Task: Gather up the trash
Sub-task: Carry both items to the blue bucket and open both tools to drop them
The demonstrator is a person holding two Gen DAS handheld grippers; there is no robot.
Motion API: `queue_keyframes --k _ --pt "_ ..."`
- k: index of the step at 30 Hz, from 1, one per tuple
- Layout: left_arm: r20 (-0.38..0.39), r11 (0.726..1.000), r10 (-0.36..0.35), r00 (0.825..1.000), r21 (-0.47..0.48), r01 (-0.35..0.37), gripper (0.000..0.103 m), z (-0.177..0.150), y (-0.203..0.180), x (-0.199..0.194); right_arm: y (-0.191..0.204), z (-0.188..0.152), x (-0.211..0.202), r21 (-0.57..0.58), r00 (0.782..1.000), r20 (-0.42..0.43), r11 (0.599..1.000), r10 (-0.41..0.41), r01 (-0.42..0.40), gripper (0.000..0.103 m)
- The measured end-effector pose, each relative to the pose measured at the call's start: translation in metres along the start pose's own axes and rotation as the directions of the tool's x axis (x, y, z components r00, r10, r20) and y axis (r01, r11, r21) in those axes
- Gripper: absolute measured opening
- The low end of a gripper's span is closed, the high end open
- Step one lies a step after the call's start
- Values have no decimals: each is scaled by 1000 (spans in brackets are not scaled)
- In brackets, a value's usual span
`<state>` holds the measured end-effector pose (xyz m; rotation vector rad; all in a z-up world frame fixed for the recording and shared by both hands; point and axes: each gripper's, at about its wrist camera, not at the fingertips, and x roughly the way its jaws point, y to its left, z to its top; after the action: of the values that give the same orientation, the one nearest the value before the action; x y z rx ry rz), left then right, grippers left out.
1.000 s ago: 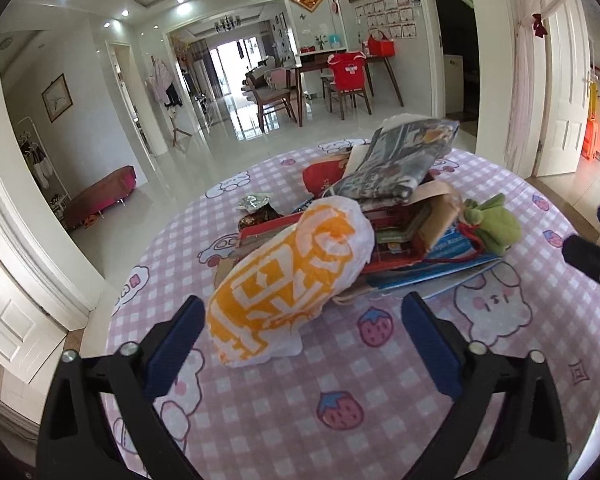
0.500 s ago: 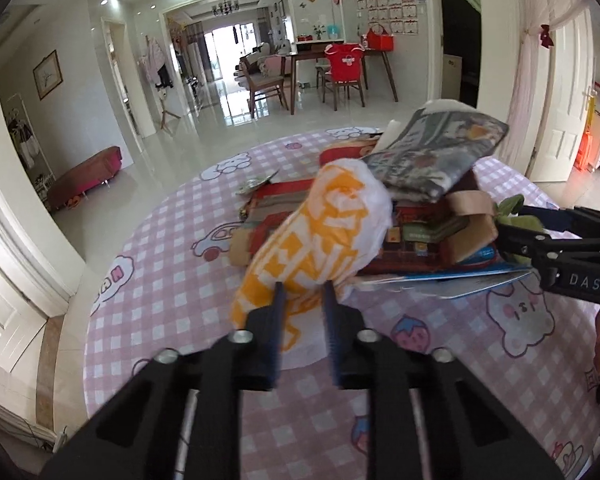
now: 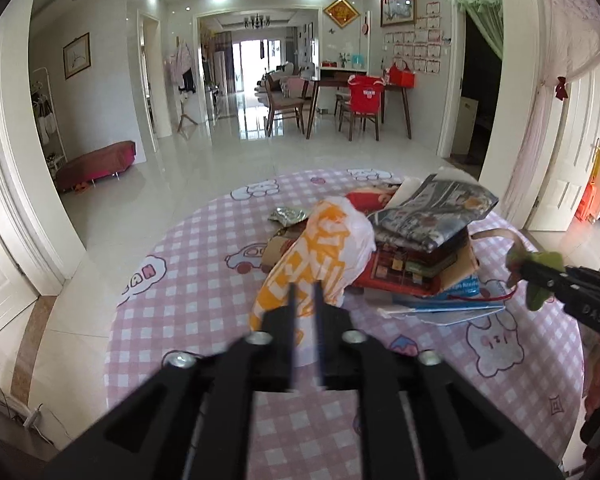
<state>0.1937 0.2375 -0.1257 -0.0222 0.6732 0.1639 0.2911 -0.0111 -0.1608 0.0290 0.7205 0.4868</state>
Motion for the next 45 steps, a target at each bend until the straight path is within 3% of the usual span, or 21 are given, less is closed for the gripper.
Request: queue_keyframes --k 1,2,7,13,20,24,26,30,35,39,42,43,44,45 --pt "-1 1000 15 1000 11 -15 61 -1 -1 3 0 0 -4 4 1000 4 1000 3 -3 22" --pt "11 999 29 1000 26 -29 65 -1 -2 6 -1 -1 -5 6 1000 7 1000 3 -3 22" --pt "-42 997 50 998 62 -47 65 -1 -8 41 -1 -1 -3 9 1000 3 1000 -1 1 22" --pt "-43 998 44 998 36 -42 39 -1 1 56 -2 0 1 18 1000 6 1000 2 -2 22" --pt "116 998 57 992 -35 -53 35 9 5 -7 -2 5 -28 39 996 85 999 18 -21 22" --pt "196 1000 -15 981 0 15 35 19 -24 -50 -12 5 -64 62 988 152 998 3 -13 22" --pt "210 994 -108 972 52 99 35 21 -58 -64 -27 1 -86 85 982 188 996 -18 2 22" --pt "157 949 -294 943 169 268 35 22 -145 -67 -70 -17 -128 151 968 228 986 -103 69 22" --pt "-6 840 -467 884 308 446 35 4 -280 -44 -148 -64 -174 288 937 206 932 -283 218 22" --pt "-151 767 -499 854 383 516 36 -20 -378 -11 -213 -111 -200 406 893 139 847 -428 343 22" --pt "-256 708 -513 819 413 573 37 -46 -450 17 -253 -142 -211 473 865 82 783 -495 404 22" --pt "-278 698 -509 815 420 579 37 -51 -463 25 -262 -150 -213 488 858 66 767 -509 417 22" --pt "-306 686 -509 805 421 594 40 -56 -476 33 -273 -159 -215 502 850 49 749 -524 432 22" --pt "-345 666 -518 783 411 622 43 -62 -495 44 -280 -164 -215 512 844 38 736 -534 443 22"
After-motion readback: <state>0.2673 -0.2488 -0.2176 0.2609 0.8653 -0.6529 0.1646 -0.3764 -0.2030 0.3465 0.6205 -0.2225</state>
